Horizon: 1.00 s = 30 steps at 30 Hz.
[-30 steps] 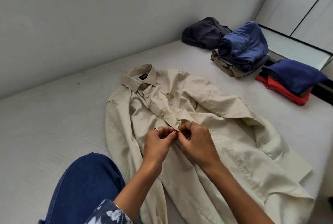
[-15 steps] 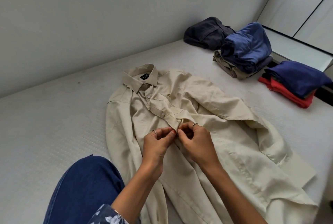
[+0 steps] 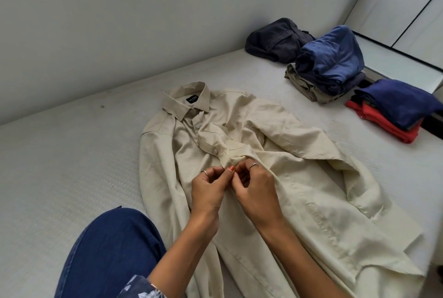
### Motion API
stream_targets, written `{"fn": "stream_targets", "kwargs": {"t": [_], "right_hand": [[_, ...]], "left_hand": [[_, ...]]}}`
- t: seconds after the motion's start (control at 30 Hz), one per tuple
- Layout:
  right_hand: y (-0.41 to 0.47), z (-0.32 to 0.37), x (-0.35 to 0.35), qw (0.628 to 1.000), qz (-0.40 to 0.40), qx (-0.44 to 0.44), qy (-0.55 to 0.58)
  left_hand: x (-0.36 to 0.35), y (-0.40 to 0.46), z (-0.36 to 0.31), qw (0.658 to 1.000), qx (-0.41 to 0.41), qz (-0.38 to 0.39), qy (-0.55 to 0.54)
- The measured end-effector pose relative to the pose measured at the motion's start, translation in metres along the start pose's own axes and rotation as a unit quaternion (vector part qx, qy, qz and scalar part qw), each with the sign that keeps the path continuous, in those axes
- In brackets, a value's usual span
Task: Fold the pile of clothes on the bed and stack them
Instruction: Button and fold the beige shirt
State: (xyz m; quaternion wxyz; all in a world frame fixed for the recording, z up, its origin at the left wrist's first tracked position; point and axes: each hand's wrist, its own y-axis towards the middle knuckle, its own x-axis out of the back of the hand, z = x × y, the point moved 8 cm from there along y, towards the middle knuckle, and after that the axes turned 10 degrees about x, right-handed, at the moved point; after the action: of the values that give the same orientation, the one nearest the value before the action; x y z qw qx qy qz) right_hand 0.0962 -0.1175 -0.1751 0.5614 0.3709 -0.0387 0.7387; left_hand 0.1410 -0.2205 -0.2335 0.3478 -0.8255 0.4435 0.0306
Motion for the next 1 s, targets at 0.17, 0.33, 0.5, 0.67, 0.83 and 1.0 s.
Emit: {"fn": "stream_targets", "kwargs": {"t": [0.17,0.33,0.5,0.67,0.83,1.0], "right_hand": [[0.002,-0.008,0.001,0.991,-0.009,-0.076,0.107],[0.019,-0.029,-0.011,0.896,0.104,-0.274,0.334],[0.027,-0.038,0.03,0.961,0.075,-0.141,0.226],[-0.018,-0.053,0.04,0.996,0.053,-0.041,0.053],[-0.036,-0.091,0.011,0.991,0.115,-0.025,-0.058],[-0.031,-0.108,0.017,0.994,0.069,-0.072,-0.047]], "left_hand": [[-0.003,0.002,0.003,0.997,0.035,0.032,-0.064],[-0.018,0.006,-0.006,0.989,0.046,0.067,-0.12],[-0.035,0.014,-0.022,0.994,0.014,0.079,-0.071],[-0.031,0.026,-0.029,0.998,-0.055,-0.003,0.026],[-0.026,0.024,-0.026,0.976,-0.12,-0.059,0.172],[-0.033,-0.029,-0.023,0.898,-0.288,-0.111,0.313]]}}
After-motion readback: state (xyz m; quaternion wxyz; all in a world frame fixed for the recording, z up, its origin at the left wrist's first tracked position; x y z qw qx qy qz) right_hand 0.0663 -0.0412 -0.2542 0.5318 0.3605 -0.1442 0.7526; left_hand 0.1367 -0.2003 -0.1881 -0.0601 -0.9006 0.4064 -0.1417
